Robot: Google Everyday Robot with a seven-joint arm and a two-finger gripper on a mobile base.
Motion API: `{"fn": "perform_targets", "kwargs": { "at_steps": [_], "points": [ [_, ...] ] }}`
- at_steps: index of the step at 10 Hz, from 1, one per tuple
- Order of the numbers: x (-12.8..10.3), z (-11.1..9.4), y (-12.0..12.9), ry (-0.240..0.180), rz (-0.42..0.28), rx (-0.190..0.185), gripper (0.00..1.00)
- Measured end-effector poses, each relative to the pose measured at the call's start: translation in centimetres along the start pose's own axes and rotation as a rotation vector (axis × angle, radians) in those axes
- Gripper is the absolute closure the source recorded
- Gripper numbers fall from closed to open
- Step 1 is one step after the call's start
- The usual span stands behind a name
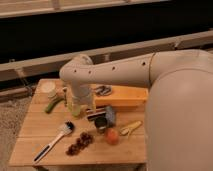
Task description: Wipe tray with towel
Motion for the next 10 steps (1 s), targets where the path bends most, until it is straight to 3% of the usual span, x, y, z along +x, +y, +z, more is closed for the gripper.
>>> {"fn": "perform_targets", "kwargs": {
  "at_steps": [8, 10],
  "points": [
    [-0.02, 0.05, -0.08, -0.002, 0.001, 0.002, 0.35],
    [-0.84, 0.14, -0.84, -0.025, 0.013, 0.009, 0.35]
  ]
}}
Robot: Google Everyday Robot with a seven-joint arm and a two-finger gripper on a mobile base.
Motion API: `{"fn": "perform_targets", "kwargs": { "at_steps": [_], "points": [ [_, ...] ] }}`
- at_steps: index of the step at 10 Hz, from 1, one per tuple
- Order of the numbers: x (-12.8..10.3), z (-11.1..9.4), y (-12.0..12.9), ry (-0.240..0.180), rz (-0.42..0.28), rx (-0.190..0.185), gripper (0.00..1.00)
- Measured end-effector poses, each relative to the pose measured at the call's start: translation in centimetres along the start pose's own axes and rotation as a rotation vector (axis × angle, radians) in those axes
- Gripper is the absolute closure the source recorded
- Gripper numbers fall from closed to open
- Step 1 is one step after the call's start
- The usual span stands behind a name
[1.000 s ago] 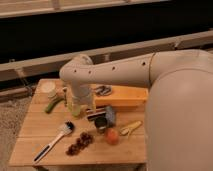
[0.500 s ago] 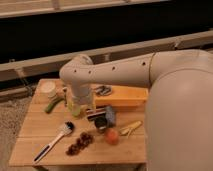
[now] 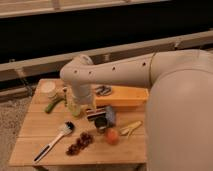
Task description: Wipe tray with towel
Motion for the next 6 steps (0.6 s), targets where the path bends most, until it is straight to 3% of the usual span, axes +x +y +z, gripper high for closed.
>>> {"fn": "perform_targets", "kwargs": {
  "at_steps": [2, 6],
  "points": [
    [-2.5, 0.3, -2.1, -0.033, 0.014, 0.008, 0.35],
    [-10.0, 0.9, -7.4, -0.110, 0.029, 0.024, 0.35]
  ]
}}
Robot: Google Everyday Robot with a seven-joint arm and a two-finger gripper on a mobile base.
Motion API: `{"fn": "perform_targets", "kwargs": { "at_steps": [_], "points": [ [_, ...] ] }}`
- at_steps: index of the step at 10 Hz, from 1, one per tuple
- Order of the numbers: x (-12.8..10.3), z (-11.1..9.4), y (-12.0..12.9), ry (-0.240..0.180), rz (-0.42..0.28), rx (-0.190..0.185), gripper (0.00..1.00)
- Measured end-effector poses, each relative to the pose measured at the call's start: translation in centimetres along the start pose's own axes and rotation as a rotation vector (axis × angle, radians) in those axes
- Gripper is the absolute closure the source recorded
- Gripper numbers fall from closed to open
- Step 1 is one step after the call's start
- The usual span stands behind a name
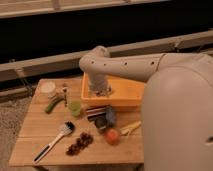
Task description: Wipe tray with towel
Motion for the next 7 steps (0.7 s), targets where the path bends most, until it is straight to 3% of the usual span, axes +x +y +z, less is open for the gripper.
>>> {"fn": "perform_targets", "kwargs": {
  "at_steps": [4, 7],
  "points": [
    [-5.8, 3.6, -2.0, -0.048, -0.035, 0.000, 0.35],
    [-7.5, 7.6, -1.5, -0.039, -0.064, -0.006, 0.35]
  ]
}}
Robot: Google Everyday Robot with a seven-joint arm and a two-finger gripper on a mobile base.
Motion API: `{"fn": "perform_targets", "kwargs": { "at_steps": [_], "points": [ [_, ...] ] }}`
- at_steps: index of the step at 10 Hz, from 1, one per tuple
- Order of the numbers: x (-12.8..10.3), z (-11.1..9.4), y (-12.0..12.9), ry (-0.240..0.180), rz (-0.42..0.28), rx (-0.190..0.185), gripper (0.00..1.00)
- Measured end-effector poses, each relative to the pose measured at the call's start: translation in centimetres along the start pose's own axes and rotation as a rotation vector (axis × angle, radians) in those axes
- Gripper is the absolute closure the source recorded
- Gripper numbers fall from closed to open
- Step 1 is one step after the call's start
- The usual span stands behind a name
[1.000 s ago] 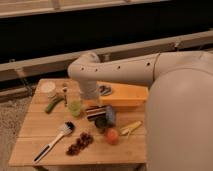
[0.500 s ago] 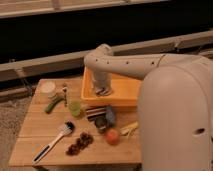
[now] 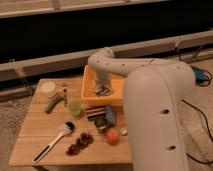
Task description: Wipe tray with towel
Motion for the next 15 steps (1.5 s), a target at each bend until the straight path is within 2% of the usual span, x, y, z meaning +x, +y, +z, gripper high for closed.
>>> {"fn": "perform_targets", "kwargs": {
  "at_steps": [3, 5, 8, 9, 12, 15],
  "points": [
    [-1.3, 2.4, -0.5, -0.001, 0.001, -0.003, 0.35],
    [-2.7, 3.2, -1.3, -0.032, 0.019, -0.006, 0.35],
    [-3.6, 4.0, -0.9, -0.066, 0.026, -0.012, 0.36],
    [-3.6, 4.3, -0.7, -0.067, 0.025, -0.013, 0.40],
    [-3.4, 5.2, -0.5, -0.067, 0.023, -0.005, 0.71],
    [-3.0, 4.5, -1.5, -0.073, 0.039, 0.005, 0.98]
  ]
}}
